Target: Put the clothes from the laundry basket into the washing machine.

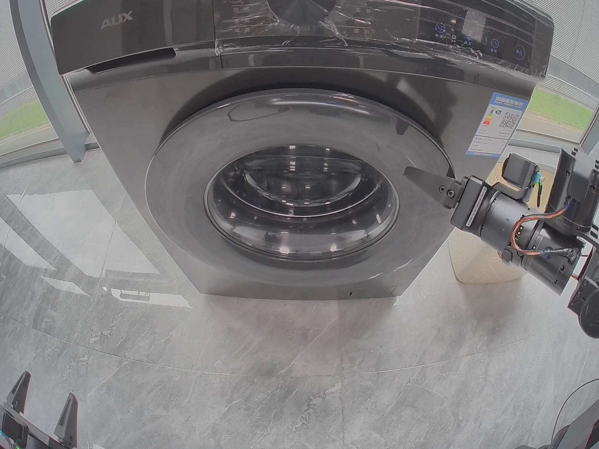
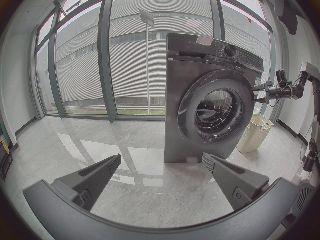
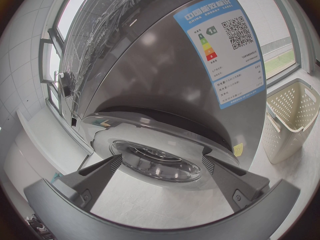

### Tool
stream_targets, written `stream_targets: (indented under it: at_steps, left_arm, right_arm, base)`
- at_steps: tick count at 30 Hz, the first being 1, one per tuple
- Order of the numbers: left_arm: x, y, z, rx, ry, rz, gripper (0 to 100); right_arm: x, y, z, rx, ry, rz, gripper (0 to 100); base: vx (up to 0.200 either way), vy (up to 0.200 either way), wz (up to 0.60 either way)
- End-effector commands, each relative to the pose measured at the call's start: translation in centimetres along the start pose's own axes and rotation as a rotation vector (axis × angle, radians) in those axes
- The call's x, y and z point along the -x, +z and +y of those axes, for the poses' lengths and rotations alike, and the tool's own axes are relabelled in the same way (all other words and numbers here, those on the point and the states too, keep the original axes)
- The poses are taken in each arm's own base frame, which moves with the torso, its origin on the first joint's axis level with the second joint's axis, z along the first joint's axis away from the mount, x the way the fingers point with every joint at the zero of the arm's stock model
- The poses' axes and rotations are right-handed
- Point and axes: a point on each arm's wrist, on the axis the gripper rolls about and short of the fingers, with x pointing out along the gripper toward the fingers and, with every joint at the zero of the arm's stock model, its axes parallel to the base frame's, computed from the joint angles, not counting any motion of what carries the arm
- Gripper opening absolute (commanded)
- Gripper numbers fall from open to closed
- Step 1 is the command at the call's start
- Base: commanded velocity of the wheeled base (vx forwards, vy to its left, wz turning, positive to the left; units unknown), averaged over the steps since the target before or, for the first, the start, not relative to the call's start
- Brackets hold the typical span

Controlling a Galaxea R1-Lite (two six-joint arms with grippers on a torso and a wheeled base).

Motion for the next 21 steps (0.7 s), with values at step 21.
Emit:
stream_targets:
  at_steps: [21]
  left_arm:
    - [0.0, -0.5, 0.0, 0.001, -0.001, 0.004, 100]
  right_arm:
    - [5.6, -4.4, 2.8, 0.086, 0.111, 0.113, 100]
  base:
    - [0.000, 0.000, 0.00]
